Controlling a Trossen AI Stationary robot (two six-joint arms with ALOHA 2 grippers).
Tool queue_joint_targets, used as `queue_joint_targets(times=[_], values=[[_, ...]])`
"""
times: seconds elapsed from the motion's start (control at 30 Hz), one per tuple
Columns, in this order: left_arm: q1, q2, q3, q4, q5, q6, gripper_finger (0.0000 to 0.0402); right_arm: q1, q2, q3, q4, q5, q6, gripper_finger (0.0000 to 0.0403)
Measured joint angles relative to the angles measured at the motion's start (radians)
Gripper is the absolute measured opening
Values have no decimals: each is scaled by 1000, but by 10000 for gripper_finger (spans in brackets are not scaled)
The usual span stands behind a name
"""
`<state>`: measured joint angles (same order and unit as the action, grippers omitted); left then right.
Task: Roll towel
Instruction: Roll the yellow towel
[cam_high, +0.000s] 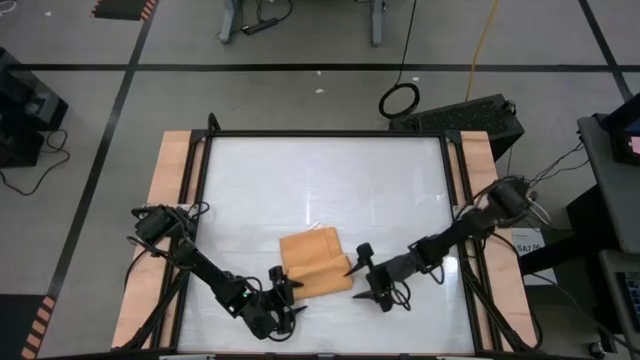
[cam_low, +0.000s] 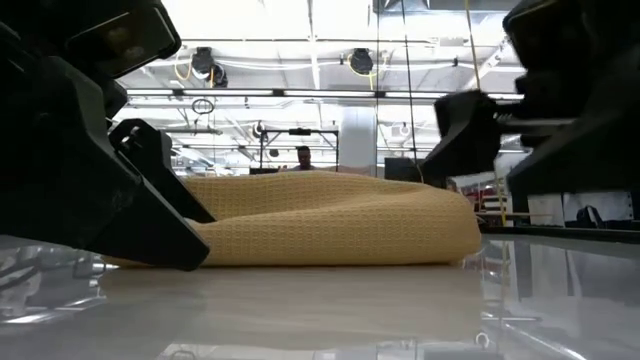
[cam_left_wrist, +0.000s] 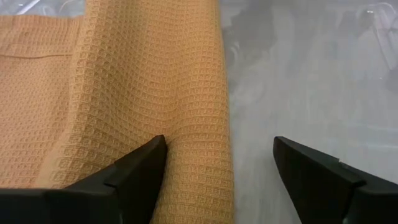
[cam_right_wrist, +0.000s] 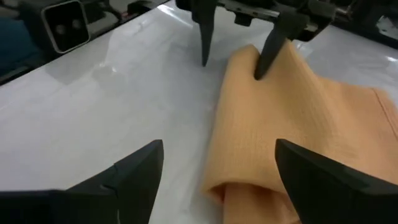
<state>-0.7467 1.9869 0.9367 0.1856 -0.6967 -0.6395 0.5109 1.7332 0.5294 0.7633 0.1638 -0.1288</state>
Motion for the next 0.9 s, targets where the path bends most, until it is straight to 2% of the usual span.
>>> queue_joint_targets(times=[0.17,0.33,0.53,0.67,0.8,0.9], values=[[0,0,0,0,3,-1,303,-30,97,0,159,-2,-25,300],[-1,0,-1,8,3,19,303,-60,123,0,163,14,-20,300],[0,0,1,13,-8,46,303,-94,192,0,214,-54,69,300],[-3,-5,23,10,-8,78,303,-97,224,3,247,-57,110,300],[-19,-64,45,13,-15,126,303,-99,227,4,243,-59,152,300],[-35,-110,48,0,-75,130,303,-99,227,4,247,-58,152,300]])
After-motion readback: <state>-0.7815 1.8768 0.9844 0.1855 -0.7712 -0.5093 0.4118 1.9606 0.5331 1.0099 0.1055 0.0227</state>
